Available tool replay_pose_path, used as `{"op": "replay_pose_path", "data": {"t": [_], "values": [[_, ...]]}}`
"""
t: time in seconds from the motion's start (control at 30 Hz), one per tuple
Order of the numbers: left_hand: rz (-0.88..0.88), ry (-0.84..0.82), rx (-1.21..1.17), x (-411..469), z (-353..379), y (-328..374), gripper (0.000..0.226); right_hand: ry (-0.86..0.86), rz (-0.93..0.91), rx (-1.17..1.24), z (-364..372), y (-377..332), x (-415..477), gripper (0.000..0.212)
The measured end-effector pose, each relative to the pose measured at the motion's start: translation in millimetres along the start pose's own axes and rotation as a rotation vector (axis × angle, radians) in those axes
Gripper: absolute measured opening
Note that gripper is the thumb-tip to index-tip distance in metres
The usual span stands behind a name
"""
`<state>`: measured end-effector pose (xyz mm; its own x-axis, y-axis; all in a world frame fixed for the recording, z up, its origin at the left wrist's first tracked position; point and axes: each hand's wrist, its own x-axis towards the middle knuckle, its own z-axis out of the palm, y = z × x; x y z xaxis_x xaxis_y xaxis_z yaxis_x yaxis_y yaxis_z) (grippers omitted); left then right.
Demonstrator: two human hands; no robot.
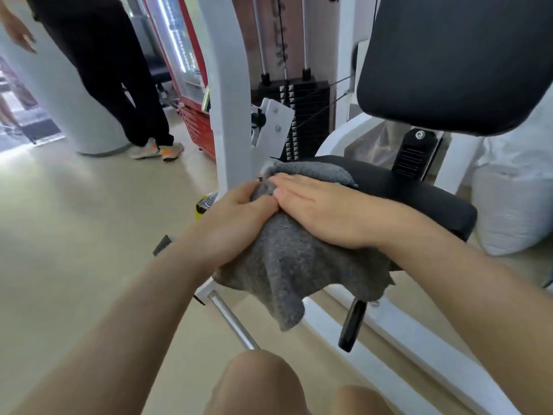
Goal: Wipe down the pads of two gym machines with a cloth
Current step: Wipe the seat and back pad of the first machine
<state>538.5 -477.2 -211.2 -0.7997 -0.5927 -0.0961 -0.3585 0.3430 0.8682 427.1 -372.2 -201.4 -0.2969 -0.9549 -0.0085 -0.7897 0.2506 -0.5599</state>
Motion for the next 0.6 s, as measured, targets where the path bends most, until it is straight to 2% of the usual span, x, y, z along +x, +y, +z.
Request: {"op": "replay_pose_path", "data": {"t": [0.1, 0.2, 0.27, 0.37, 0.47, 0.6], "values": [[-0.183, -0.061, -0.243, 14.3, -5.3, -4.8, 0.027, -0.103, 0.082, 0.114, -2.0, 5.2, 30.9, 0.047], [-0.326, -0.110, -0.435, 28.3, -5.7, -5.6, 0.037, -0.110, 0.053, -0.001, -3.3, 10.5, 57.0, 0.048], [-0.326, -0.107, -0.468, 33.0, -6.7, -5.7, 0.037, -0.063, 0.064, -0.103, -3.0, 12.9, 68.2, 0.055], [-0.250, -0.087, -0.384, 33.1, -9.0, -7.1, 0.035, -0.021, 0.056, -0.181, -0.4, 16.5, 70.6, 0.067], [-0.249, -0.140, -0.365, 35.2, -9.2, -7.2, 0.032, -0.017, 0.062, -0.190, 3.0, 19.4, 56.5, 0.048], [-0.280, -0.184, -0.393, 51.6, -5.8, -0.7, 0.028, -0.059, 0.074, -0.107, -3.2, 29.0, 49.1, 0.048]]}}
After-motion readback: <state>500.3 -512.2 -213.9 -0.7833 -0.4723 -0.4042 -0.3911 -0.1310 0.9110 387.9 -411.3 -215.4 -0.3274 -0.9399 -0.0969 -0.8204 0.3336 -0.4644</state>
